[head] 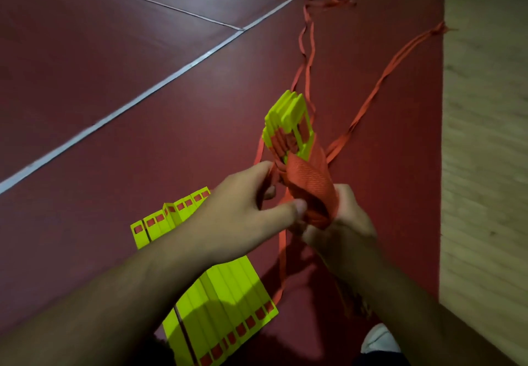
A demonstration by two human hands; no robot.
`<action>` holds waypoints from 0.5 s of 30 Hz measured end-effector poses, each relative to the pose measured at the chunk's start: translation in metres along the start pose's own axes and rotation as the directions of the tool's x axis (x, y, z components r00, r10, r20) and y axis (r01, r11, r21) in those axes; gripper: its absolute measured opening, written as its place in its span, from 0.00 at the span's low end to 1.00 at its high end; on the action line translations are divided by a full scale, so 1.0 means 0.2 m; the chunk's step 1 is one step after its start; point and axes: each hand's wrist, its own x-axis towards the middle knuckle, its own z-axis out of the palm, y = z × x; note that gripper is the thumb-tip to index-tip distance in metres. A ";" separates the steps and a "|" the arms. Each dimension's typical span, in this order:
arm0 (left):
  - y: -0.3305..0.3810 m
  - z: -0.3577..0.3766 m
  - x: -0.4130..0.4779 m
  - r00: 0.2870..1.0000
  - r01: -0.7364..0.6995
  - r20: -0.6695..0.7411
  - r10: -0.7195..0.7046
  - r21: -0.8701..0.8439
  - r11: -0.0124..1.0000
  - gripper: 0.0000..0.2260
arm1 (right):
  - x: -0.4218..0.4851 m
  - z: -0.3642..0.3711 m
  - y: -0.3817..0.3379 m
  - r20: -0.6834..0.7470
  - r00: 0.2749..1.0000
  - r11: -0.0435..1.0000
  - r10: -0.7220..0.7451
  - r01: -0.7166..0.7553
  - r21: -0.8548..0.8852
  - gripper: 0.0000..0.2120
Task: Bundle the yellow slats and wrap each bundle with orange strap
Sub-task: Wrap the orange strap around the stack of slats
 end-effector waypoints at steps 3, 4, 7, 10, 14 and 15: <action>0.04 0.04 -0.01 0.973 0.036 -0.232 0.000 0.153 0.988 0.27 | -0.03 0.07 -0.01 -0.037 0.998 0.987 -0.048 0.041 -0.156 0.32; 0.05 0.05 -0.02 0.957 0.052 -0.290 0.006 0.194 0.980 0.27 | -0.04 0.08 0.00 -0.051 0.997 0.975 -0.062 0.050 -0.216 0.31; 0.06 0.06 -0.01 0.926 -0.007 -0.374 0.058 0.135 0.991 0.15 | -0.02 0.06 0.03 -0.016 0.981 0.959 -0.191 0.183 -0.214 0.32; 0.11 0.03 -0.01 0.927 -0.123 -0.349 0.137 0.063 0.990 0.14 | 0.00 -0.04 -0.01 0.166 0.972 0.986 -0.167 0.165 0.025 0.29; 0.11 -0.01 0.01 0.970 -0.078 -0.241 0.027 -0.208 0.975 0.07 | 0.02 -0.10 0.00 0.484 0.866 0.959 -0.124 -0.021 0.283 0.23; 0.09 -0.03 0.01 0.972 -0.036 -0.233 -0.007 -0.181 0.983 0.06 | 0.01 -0.10 0.01 0.575 0.810 0.937 -0.113 -0.105 0.332 0.22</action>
